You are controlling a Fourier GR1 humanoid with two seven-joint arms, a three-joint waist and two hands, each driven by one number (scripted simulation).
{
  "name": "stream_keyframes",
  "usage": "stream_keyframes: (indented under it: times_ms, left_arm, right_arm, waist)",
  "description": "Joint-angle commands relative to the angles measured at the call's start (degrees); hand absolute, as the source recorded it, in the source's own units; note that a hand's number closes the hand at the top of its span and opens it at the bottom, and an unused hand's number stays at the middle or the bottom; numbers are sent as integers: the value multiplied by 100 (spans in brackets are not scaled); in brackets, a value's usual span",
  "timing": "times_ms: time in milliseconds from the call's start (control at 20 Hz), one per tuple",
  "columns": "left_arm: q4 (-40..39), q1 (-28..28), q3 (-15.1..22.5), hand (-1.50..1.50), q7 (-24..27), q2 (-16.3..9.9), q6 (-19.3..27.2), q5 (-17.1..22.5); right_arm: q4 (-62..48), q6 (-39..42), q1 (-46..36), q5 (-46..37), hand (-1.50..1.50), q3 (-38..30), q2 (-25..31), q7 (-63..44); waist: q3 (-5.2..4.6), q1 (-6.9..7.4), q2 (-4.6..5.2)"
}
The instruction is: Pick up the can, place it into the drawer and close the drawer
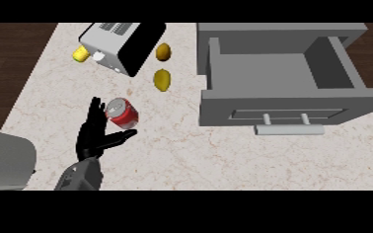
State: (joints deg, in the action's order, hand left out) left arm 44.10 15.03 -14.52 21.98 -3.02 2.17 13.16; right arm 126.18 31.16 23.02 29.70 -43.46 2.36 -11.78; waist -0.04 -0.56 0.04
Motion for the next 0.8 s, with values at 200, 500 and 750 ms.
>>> stream_keyframes:
  times_ms: [200, 500, 750]
  left_arm:
    - [-297, 288, -74, -150, 24, 25, -286, 337]
    - [-1425, 887, -284, 150, 547, -38, -719, 504]
    - [-1603, 1340, -228, 150, 574, -164, -996, 508]
  right_arm:
    - [-5, -3, 26, -176, -150, 199, -228, 75]
    - [477, -338, 51, -109, -150, 378, -230, -390]
    - [102, 72, 46, 313, -150, -73, -110, -306]
  waist:
    - [5, 33, -10]
    - [0, -7, 5]
    - [1, -27, 6]
